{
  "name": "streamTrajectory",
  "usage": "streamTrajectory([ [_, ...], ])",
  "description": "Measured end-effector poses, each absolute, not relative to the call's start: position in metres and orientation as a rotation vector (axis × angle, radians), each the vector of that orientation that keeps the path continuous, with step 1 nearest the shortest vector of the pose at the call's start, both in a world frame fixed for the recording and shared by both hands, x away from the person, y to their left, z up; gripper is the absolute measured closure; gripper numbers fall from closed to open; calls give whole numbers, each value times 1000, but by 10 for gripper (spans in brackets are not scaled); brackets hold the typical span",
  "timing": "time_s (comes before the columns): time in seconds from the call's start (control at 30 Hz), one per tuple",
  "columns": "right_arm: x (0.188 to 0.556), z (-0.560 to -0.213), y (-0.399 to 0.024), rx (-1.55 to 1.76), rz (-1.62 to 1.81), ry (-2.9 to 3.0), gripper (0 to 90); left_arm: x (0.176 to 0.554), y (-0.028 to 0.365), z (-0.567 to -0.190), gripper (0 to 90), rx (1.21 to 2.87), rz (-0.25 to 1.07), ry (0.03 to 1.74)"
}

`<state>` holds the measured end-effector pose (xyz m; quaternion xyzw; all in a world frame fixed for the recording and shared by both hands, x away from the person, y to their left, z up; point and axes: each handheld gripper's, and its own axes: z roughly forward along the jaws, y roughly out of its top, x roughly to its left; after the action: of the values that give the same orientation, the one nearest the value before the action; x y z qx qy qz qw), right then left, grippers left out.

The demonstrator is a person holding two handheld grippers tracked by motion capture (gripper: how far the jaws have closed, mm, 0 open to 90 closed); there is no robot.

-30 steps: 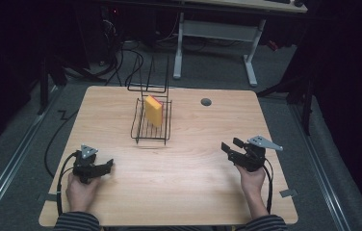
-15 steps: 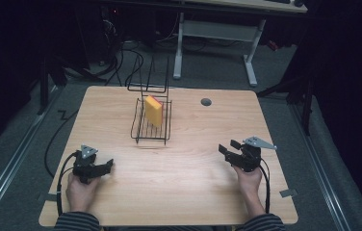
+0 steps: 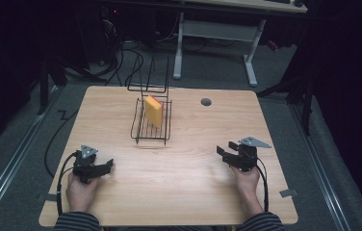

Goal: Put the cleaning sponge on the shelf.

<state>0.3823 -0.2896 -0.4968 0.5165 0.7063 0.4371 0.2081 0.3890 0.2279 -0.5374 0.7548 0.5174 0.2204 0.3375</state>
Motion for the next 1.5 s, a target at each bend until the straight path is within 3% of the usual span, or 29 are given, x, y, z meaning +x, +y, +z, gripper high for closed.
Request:
streamTrajectory([
  [1.5, 402, -531, -277, 1445, 876, 2067, 368, 389, 228, -537, 229, 1967, 575, 1349],
])
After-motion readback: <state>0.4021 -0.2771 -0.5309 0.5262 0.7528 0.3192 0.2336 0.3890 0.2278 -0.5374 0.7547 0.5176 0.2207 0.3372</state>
